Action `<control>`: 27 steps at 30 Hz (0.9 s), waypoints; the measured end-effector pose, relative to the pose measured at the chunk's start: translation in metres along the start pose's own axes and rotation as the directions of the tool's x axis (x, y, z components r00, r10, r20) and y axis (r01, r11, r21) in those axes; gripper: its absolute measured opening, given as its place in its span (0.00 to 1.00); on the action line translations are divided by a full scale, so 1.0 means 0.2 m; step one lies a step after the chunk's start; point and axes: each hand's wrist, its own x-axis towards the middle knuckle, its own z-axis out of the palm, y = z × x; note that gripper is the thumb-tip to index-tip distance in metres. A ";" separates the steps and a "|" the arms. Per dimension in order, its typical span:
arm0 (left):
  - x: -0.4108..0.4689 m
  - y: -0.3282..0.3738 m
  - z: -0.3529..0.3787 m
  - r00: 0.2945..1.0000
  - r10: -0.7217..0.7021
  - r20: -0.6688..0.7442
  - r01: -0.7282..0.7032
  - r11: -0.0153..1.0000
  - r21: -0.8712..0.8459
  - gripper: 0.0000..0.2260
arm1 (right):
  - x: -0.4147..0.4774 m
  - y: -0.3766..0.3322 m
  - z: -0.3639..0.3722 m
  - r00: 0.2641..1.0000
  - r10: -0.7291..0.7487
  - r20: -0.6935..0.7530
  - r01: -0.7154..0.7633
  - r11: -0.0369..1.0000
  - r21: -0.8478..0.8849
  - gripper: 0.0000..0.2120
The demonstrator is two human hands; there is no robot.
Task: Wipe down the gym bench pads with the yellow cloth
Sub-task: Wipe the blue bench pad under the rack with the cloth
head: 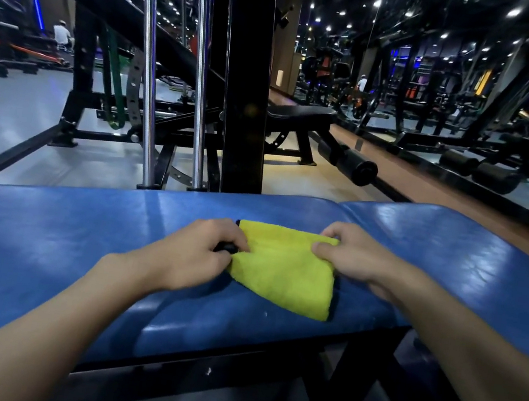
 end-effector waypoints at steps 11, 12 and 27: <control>-0.03 -0.02 -0.01 0.998 0.043 -0.053 -0.046 0.998 -0.054 0.23 | 0.02 -0.02 0.04 0.998 -0.052 -0.033 0.059 0.965 0.255 0.12; -0.03 -0.02 -0.02 0.995 0.044 -0.091 -0.050 0.996 -0.070 0.22 | 0.02 -0.04 0.04 0.992 -0.088 -0.093 0.111 0.954 0.279 0.12; -0.02 -0.12 -0.02 0.989 -0.146 0.028 0.136 0.965 0.223 0.25 | -0.11 -0.03 0.21 0.927 -0.279 0.252 0.376 0.704 -0.603 0.41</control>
